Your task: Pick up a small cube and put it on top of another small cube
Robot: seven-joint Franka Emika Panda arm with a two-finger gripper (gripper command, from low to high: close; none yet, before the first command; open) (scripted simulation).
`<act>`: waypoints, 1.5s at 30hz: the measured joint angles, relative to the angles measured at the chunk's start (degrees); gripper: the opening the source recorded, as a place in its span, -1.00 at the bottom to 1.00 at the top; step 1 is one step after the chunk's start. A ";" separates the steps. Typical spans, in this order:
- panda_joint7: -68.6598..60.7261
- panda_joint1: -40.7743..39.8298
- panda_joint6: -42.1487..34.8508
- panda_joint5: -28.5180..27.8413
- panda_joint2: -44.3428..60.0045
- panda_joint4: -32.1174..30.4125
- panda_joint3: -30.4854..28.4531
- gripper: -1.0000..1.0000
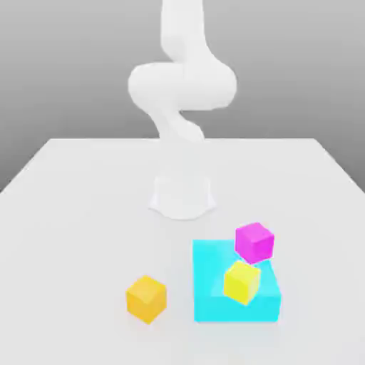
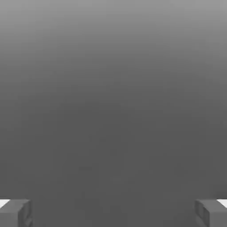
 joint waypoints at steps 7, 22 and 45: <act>-7.80 5.40 2.22 1.45 14.90 3.66 0.57 0.00; -21.30 14.49 6.98 0.47 46.07 11.27 5.33 0.00; -26.70 22.30 16.09 -8.52 78.36 19.07 6.99 -1.00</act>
